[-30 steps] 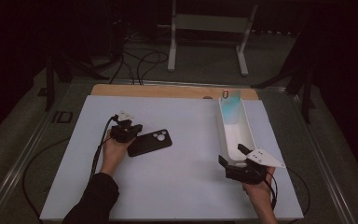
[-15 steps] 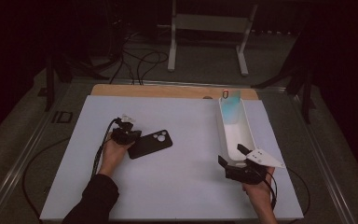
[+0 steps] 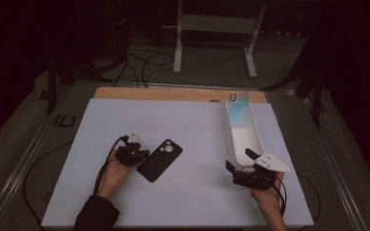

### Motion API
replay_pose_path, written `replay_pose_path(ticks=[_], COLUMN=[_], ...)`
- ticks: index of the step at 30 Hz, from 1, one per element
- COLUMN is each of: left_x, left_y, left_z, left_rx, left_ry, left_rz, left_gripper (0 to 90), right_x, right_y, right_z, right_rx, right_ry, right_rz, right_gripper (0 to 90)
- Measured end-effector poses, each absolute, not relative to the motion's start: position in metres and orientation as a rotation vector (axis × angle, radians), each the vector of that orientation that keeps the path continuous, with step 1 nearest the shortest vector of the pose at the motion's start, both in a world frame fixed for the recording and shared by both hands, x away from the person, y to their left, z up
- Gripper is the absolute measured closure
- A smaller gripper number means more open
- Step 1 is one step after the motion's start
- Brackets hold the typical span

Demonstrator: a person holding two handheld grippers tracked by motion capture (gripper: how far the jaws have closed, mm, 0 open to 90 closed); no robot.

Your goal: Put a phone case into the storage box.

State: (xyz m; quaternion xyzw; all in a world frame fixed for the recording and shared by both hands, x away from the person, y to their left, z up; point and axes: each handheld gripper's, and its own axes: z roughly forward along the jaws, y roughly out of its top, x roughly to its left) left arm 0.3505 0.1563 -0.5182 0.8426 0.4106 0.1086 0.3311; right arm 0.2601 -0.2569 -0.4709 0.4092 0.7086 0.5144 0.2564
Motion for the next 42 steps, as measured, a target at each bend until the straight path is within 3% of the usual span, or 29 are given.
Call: replay_pose_path(ticks=[11, 17, 24, 27, 28, 29, 33, 35, 36, 42], left_x=[0.347, 0.322, 0.29, 0.281, 0.272, 0.268, 0.256, 0.251, 0.249, 0.24], left_y=[0.166, 0.181, 0.208, 0.213, 0.217, 0.219, 0.227, 0.232, 0.234, 0.245], left_z=[-0.514, -0.485, -0.465, -0.463, -0.462, -0.462, -0.462, -0.463, -0.463, -0.464], left_rx=[2.081, 1.957, 1.865, 1.849, 1.835, 1.833, 1.813, 1.797, 1.797, 1.771], left_ry=[1.101, 1.035, 0.984, 0.997, 1.014, 1.018, 1.044, 1.055, 1.067, 1.114], left_rz=[0.277, 0.381, 0.464, 0.495, 0.535, 0.55, 0.603, 0.602, 0.606, 0.602], left_gripper=[89.6, 81.8, 62.9, 45.1, 45.1, 33.5, 15.3, 11.5, 3.2, 0.0], right_x=[0.26, 0.259, 0.259, 0.258, 0.258, 0.258, 0.256, 0.256, 0.255, 0.255], right_y=[-0.257, -0.26, -0.26, -0.26, -0.259, -0.26, -0.259, -0.258, -0.257, -0.257], right_z=[-0.47, -0.467, -0.467, -0.467, -0.467, -0.466, -0.464, -0.464, -0.464, -0.464], right_rx=[1.116, 1.106, 1.079, 1.075, 1.075, 1.077, 1.073, 1.069, 1.063, 1.047], right_ry=[1.945, 1.933, 1.932, 1.933, 1.933, 1.931, 1.938, 1.94, 1.938, 1.935], right_rz=[1.397, 1.436, 1.452, 1.456, 1.457, 1.454, 1.434, 1.433, 1.432, 1.424], right_gripper=[12.8, 13.3, 13.3, 13.1, 12.8, 12.5, 12.0, 11.3, 10.7, 10.6])
